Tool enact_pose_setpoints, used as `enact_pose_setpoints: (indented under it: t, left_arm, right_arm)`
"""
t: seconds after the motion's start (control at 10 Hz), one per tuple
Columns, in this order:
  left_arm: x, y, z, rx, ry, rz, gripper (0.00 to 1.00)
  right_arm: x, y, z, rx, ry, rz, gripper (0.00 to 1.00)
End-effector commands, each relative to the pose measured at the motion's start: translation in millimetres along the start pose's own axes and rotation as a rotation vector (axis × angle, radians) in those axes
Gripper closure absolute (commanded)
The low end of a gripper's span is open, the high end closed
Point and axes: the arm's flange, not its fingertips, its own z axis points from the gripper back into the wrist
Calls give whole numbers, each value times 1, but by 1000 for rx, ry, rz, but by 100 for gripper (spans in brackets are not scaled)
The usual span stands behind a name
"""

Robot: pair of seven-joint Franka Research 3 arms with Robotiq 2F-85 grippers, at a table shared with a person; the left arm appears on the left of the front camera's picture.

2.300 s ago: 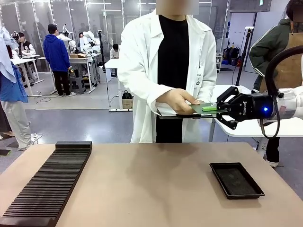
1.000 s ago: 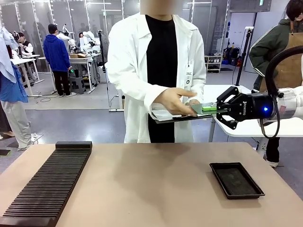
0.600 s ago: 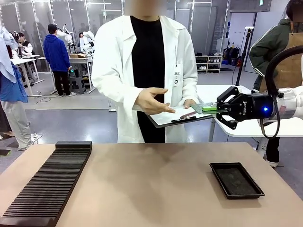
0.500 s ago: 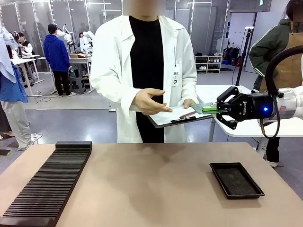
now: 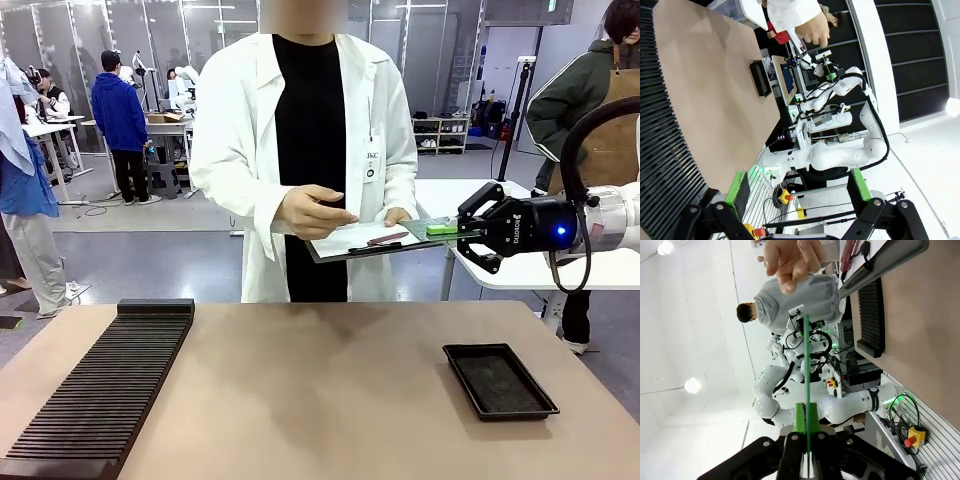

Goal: Inspect the PCB.
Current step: Place the Blank PCB in the ESD tray.

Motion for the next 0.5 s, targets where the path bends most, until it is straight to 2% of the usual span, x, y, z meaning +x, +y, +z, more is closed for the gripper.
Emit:
enact_pose_setpoints:
  t: [0.0,0.2,0.4]
  left_arm:
    - [2,-3,4,-2,18,15,0]
    - [2,-3,4,-2,18,15,0]
    - [2,-3,4,-2,18,15,0]
  right_arm:
    - [-2,-3,5,-108,-10,79,97]
    - [-8,-18,28,-245,-2,141,97]
    - [-11,-37,56,-350,-98,168,97]
